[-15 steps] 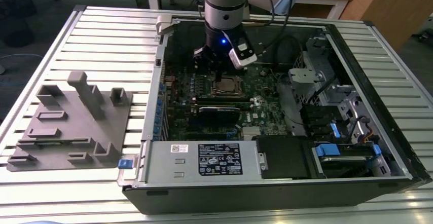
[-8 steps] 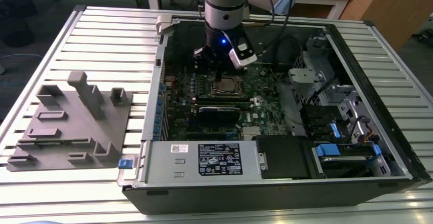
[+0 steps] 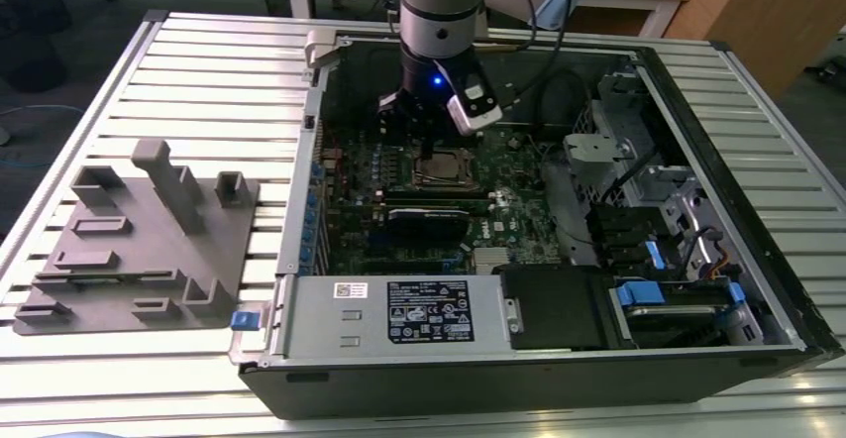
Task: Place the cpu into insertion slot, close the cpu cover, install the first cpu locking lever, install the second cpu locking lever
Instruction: 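Close the cpu cover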
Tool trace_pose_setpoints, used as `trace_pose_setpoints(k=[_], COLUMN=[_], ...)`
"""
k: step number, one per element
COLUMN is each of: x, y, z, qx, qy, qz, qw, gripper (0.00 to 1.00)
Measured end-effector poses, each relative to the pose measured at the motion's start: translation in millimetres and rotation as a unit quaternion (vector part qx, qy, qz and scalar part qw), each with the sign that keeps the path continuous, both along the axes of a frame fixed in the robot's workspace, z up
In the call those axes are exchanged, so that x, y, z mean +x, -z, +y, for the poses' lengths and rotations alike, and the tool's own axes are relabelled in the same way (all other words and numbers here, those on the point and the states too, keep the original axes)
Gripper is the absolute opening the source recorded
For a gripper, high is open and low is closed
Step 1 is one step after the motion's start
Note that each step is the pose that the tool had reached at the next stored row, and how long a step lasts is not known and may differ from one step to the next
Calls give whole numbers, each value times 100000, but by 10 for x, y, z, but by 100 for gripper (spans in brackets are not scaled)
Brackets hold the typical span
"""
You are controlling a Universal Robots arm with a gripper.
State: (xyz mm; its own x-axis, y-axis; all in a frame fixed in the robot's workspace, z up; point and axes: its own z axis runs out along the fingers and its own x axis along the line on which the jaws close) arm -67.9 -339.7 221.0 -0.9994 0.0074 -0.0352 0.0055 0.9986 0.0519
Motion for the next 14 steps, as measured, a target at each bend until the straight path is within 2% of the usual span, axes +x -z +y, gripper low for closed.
trace_pose_setpoints(k=[5, 14], x=[23, 132], y=[5, 15], z=[0, 0], qx=[40, 312], qy=[6, 11], qz=[3, 2], qw=[100000, 100000], gripper=[11, 11])
